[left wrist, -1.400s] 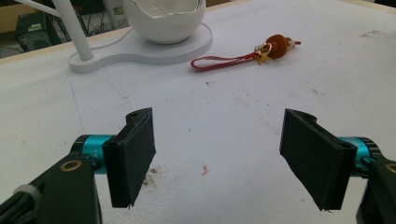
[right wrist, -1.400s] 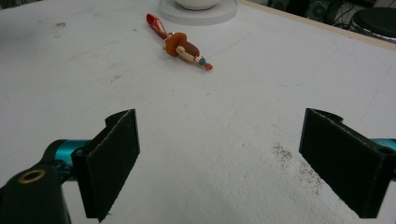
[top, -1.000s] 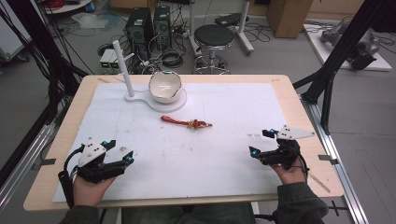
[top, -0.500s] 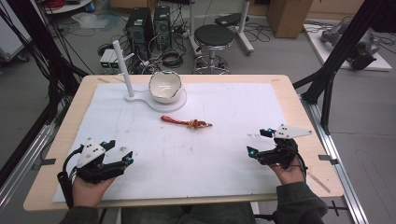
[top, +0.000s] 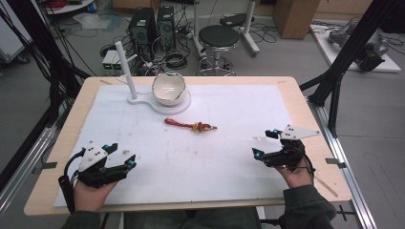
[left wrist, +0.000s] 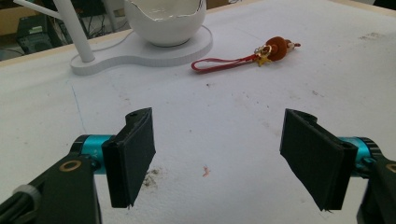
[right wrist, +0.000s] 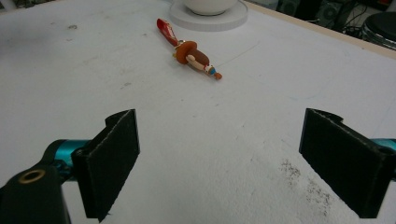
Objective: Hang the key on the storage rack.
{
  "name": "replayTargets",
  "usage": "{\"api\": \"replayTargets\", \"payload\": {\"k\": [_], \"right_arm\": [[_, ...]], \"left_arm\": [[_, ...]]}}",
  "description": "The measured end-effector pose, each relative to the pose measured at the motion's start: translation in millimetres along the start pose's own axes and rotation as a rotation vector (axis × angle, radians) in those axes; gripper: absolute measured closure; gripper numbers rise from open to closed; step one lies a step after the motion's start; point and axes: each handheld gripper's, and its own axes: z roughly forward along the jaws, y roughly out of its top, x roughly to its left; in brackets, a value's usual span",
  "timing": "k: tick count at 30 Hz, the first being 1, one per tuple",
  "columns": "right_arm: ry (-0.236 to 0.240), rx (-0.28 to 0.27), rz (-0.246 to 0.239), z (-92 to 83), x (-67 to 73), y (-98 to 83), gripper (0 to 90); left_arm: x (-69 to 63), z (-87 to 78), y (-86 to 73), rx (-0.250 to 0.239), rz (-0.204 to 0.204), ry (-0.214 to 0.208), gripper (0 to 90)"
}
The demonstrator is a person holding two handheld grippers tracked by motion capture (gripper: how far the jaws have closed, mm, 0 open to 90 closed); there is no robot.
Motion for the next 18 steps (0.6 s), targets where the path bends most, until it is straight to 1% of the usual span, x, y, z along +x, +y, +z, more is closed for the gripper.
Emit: {"api": "replayTargets", "payload": {"k": [1, 3, 4, 5, 6, 9, 10, 12, 13, 14, 15, 17, 18], "right_arm": [[0.002, 0.001, -0.001, 0.6, 0.2, 1.3, 11.6], [0.014, 0.007, -0.018, 3.0, 1.7, 8.0, 11.6], [0.014, 0.007, -0.018, 3.0, 1.7, 8.0, 11.6], [0.016, 0.004, -0.028, 4.1, 1.8, 10.5, 11.6], [0.021, 0.005, -0.025, 6.8, 2.5, 15.6, 11.6], [0.028, 0.012, -0.022, 10.1, 3.4, 20.8, 11.6], [0.036, 0.016, -0.031, 13.6, 4.3, 25.9, 11.6], [0.037, 0.018, -0.038, 15.4, 4.6, 28.7, 11.6], [0.040, 0.018, -0.052, 19.1, 5.5, 34.3, 11.6], [0.040, 0.018, -0.052, 19.1, 5.5, 34.3, 11.6], [0.048, 0.018, -0.060, 23.0, 6.8, 40.0, 11.6], [0.052, 0.020, -0.061, 25.2, 7.5, 42.9, 11.6], [0.061, 0.025, -0.069, 30.6, 8.5, 48.7, 11.6]], "left_arm": [[-0.1, 0.0, 0.0, -0.001, 0.000, -0.001, 26.6], [0.1, 0.0, 0.1, 0.000, 0.005, -0.001, 26.6], [-0.1, 0.0, 0.2, -0.001, 0.003, -0.001, 26.6], [-0.1, 0.0, 0.2, -0.001, 0.004, -0.001, 26.6], [-0.1, 0.0, 0.2, -0.001, 0.003, 0.000, 26.5], [-0.1, -0.2, 0.1, -0.002, 0.000, 0.001, 26.5], [0.0, -0.3, 0.1, -0.003, -0.001, 0.000, 26.4], [0.6, -0.8, 0.1, -0.004, -0.001, 0.004, 26.5], [0.8, -0.9, 0.1, -0.005, 0.000, 0.003, 26.5], [0.9, -1.1, 0.1, -0.007, 0.001, 0.003, 26.5], [0.8, -1.2, 0.2, -0.009, 0.000, 0.003, 26.5], [0.6, -1.3, 0.3, -0.009, -0.001, 0.003, 26.5], [0.3, -1.2, 0.3, -0.009, -0.002, 0.003, 26.5]]}}
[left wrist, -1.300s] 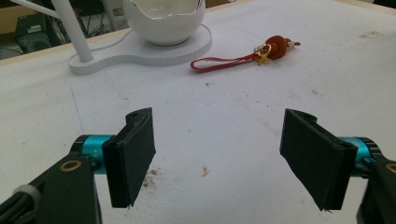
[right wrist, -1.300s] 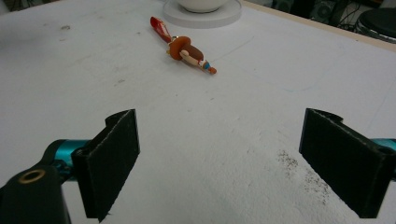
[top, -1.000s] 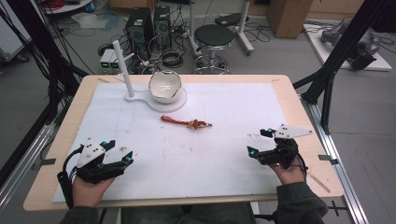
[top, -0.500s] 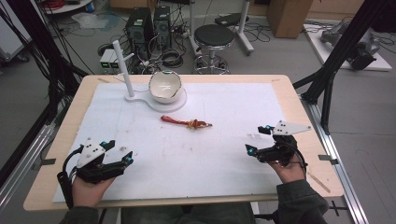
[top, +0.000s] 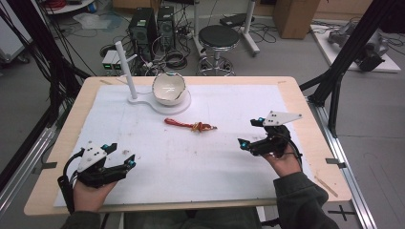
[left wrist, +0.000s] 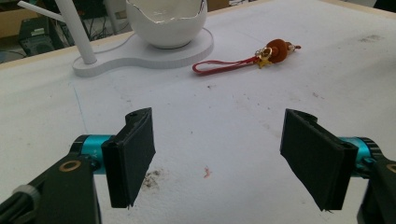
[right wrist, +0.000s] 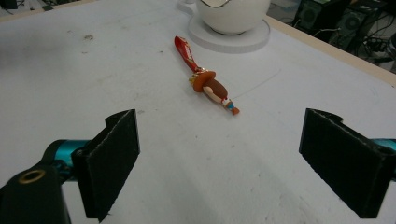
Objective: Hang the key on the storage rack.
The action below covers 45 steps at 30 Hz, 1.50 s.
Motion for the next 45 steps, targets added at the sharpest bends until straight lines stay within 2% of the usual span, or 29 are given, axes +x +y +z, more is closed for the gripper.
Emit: {"api": "replayTargets", "payload": {"k": [12, 19, 45], "right_arm": [[0.034, 0.018, -0.039, 29.6, 1.7, 34.1, 11.7], [0.068, 0.037, -0.039, 54.6, 3.6, 49.4, 11.9], [0.111, 0.079, -0.074, 114.8, 10.3, 89.3, 18.4]], "left_arm": [[0.1, -0.3, 0.2, -0.001, 0.001, -0.001, 26.4], [0.0, -0.6, 0.1, -0.005, 0.000, -0.002, 26.4], [0.8, -1.9, 0.3, -0.011, 0.004, -0.003, 26.3]]}}
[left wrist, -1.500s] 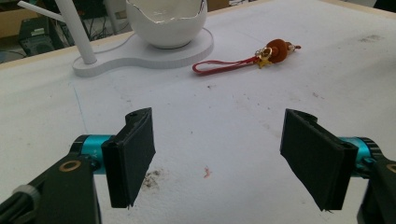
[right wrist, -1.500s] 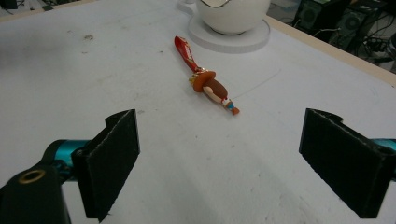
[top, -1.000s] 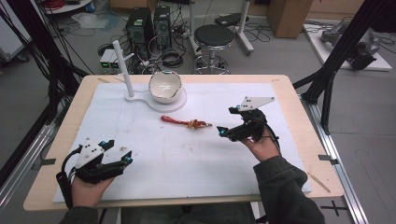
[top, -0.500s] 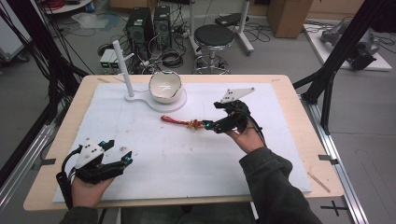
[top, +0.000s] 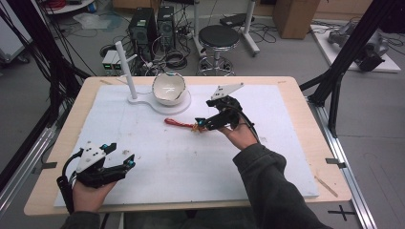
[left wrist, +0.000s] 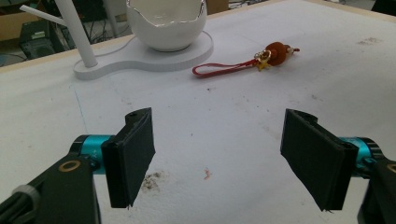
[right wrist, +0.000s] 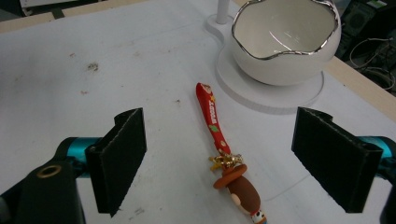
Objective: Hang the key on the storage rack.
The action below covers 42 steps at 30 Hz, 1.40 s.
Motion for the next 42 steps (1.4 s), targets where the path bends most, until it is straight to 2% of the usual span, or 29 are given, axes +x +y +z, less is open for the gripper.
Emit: {"api": "replayTargets", "payload": {"k": [5, 9, 13, 19, 25, 36, 42], "right_arm": [[0.003, 0.010, -0.004, 10.0, 0.1, 5.2, 18.9], [0.011, 0.022, -0.008, 25.5, 0.9, 7.8, 21.7], [0.017, 0.039, -0.004, 35.2, -0.5, 6.5, 21.9], [0.020, 0.072, 0.005, 52.1, -3.5, 3.1, 27.1], [0.023, 0.119, -0.020, 76.5, -2.6, -1.1, 32.7], [0.029, 0.206, -0.054, 99.8, -5.3, -7.2, 41.3], [0.037, 0.248, -0.094, 111.3, -2.3, -3.7, 44.5]], "left_arm": [[0.2, -0.2, 0.0, 0.001, 0.000, -0.002, 26.3], [0.6, -0.8, 0.1, -0.001, 0.001, 0.001, 26.2], [0.7, -1.1, -0.2, -0.004, -0.003, 0.003, 26.2], [0.3, -1.0, 0.2, -0.002, 0.002, 0.001, 26.2], [0.5, -1.2, 0.2, -0.006, -0.002, -0.001, 26.2], [0.9, -2.1, 0.3, -0.005, 0.003, -0.002, 26.2], [1.5, -2.6, -0.1, -0.009, -0.002, 0.001, 26.2]]}}
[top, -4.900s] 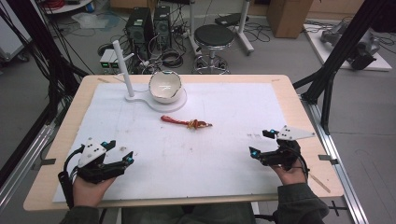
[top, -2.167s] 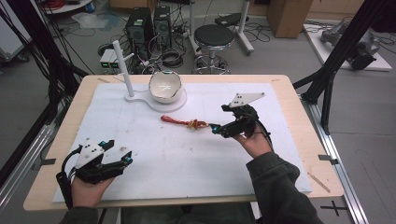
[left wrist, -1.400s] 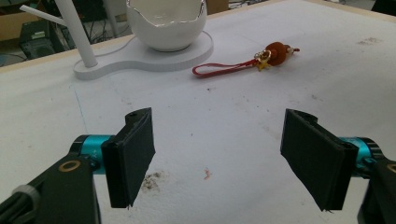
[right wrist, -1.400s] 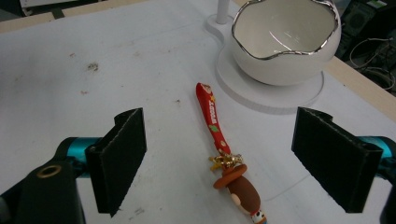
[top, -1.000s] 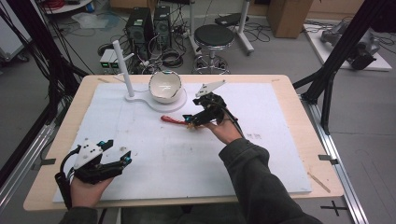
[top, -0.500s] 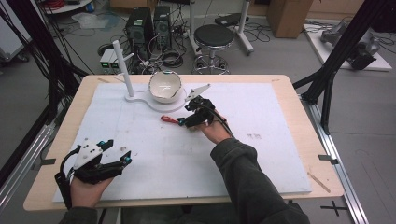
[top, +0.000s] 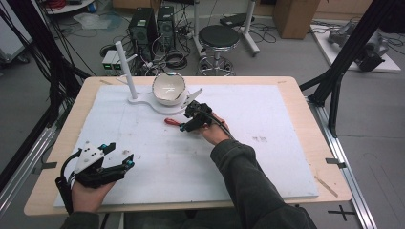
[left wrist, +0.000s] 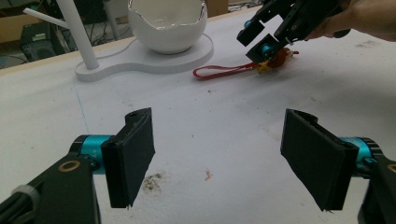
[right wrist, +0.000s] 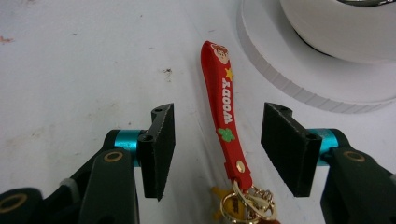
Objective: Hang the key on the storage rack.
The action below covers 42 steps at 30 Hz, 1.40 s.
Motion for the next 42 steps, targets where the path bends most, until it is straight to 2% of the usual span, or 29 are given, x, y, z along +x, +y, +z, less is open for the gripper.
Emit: {"api": "replayTargets", "payload": {"k": [3, 8, 13, 21, 28, 34, 38, 42], "right_arm": [[0.001, 0.008, 0.005, 4.8, -1.4, 0.8, 44.5], [0.007, 0.055, 0.000, 14.5, -2.9, -0.2, 46.3], [0.020, 0.087, -0.020, 21.4, -1.7, 1.1, 50.4], [0.002, 0.140, -0.064, 28.0, -3.0, 0.7, 56.2], [-0.010, 0.151, -0.080, 28.4, -4.8, 0.2, 62.3], [-0.025, 0.156, -0.058, 27.2, -8.2, -1.1, 70.0], [-0.031, 0.139, -0.049, 27.0, -10.4, -0.9, 75.1], [-0.032, 0.149, -0.040, 27.3, -11.5, -1.1, 76.4]], "left_arm": [[0.3, -0.3, -0.1, 0.000, -0.001, 0.000, 26.2], [0.2, 0.1, -0.1, 0.001, 0.003, 0.000, 26.2], [0.1, 0.0, 0.1, -0.002, 0.004, -0.002, 26.1], [0.6, -0.6, 0.2, -0.001, 0.003, 0.000, 26.1], [0.5, -0.6, 0.4, -0.004, 0.001, 0.001, 26.1], [0.6, -0.5, 0.4, -0.003, 0.004, -0.001, 26.1], [0.6, -0.5, 0.4, -0.004, 0.005, -0.001, 26.1], [0.5, -0.6, 0.5, -0.005, 0.005, -0.001, 26.1]]}}
